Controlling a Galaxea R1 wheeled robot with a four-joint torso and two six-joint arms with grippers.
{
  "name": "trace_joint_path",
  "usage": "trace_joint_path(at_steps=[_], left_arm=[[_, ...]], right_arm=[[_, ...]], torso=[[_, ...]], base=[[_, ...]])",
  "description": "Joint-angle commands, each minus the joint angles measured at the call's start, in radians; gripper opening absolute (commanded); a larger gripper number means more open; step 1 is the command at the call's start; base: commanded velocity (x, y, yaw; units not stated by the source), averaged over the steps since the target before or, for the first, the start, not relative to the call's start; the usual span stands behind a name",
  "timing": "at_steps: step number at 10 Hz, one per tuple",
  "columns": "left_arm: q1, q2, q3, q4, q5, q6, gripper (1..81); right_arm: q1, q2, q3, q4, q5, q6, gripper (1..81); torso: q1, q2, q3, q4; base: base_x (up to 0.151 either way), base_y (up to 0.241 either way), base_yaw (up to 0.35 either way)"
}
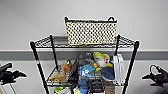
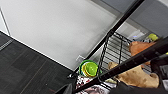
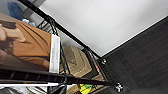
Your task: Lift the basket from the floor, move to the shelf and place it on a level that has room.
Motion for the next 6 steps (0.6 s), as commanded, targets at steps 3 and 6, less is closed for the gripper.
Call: trace_joint_path(at_steps=[3, 6], left_arm=[[0.333, 0.137, -0.025, 0.121, -0.241, 0.013, 81.1], [0.484, 0.222, -0.08, 0.147, -0.308, 0.013, 81.1]], right_arm=[[-0.214, 0.137, -0.057, -0.002, 0.138, -0.107, 81.1], [-0.355, 0.192, -0.086, -0.004, 0.218, -0.128, 81.1]], torso=[[0.0, 0.0, 0.0, 0.0], [0.0, 0.0, 0.0, 0.0]], base=[[0.0, 0.0, 0.0], [0.0, 0.0, 0.0]])
